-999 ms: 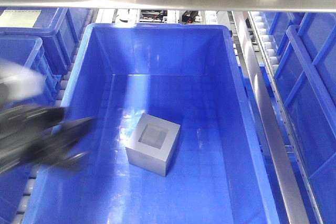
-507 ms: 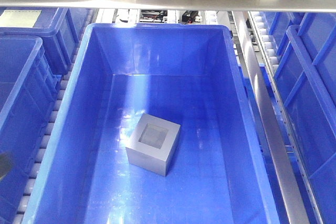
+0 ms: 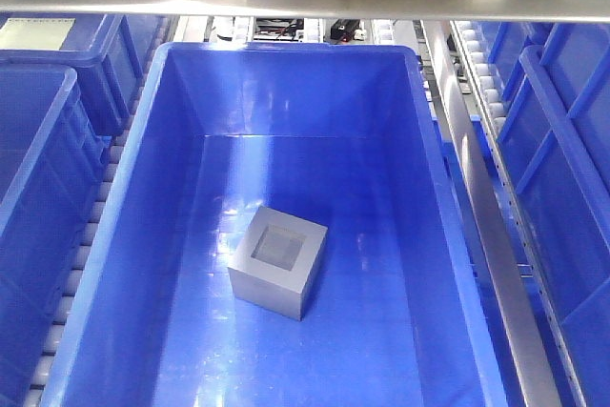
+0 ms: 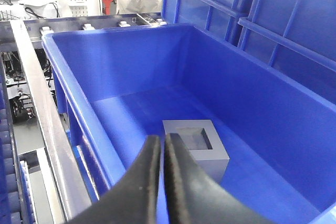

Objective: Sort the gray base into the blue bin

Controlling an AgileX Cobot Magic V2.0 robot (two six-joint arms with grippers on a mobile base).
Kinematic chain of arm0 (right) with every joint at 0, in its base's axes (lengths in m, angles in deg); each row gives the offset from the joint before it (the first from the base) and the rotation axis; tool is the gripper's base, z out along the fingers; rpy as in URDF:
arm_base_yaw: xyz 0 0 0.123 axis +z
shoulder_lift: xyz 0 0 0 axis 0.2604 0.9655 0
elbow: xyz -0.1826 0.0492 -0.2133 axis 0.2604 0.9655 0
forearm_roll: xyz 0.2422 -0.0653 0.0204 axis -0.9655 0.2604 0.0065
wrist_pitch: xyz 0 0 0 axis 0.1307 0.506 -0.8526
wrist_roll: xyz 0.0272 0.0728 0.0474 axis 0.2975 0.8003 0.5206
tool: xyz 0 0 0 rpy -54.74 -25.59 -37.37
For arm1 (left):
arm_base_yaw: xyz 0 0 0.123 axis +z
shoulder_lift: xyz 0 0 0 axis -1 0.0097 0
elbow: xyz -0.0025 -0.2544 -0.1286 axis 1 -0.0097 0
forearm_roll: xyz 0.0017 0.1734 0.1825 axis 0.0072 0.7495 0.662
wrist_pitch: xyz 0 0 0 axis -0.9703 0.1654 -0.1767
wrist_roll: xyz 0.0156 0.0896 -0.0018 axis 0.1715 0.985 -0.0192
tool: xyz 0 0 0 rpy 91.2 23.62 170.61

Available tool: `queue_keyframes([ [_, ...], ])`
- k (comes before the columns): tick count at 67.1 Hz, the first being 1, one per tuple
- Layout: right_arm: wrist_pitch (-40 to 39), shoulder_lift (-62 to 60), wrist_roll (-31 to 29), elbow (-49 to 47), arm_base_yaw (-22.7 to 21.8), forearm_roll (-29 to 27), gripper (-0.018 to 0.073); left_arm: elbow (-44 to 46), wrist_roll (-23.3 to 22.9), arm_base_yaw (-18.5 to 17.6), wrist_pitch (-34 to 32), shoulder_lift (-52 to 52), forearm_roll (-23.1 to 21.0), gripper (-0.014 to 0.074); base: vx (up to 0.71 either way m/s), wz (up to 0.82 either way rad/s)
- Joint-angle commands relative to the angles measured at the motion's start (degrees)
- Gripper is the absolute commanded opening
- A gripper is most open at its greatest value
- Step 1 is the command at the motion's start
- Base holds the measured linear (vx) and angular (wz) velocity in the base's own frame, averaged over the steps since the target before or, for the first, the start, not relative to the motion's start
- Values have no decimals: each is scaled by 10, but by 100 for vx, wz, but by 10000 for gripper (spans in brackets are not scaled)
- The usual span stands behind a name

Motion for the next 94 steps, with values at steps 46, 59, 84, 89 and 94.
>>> queue_keyframes([
  [46, -43, -4, -7, 3, 2, 5, -5, -19, 0, 8, -46, 0, -27, -8, 0, 0],
  [59, -43, -4, -7, 3, 2, 5, -5, -70, 16, 106, -54, -48, -33, -8, 0, 0],
  [84, -45, -4, -7, 3, 2, 5, -5, -212, 17, 316, -186, -155, -114, -8, 0, 0],
  [89, -45, -4, -7, 3, 2, 5, -5, -211, 31, 324, -175, -154, -118, -8, 0, 0],
  [94, -45, -4, -7, 3, 2, 5, -5, -211, 59, 324, -173, -154, -118, -7, 0, 0],
])
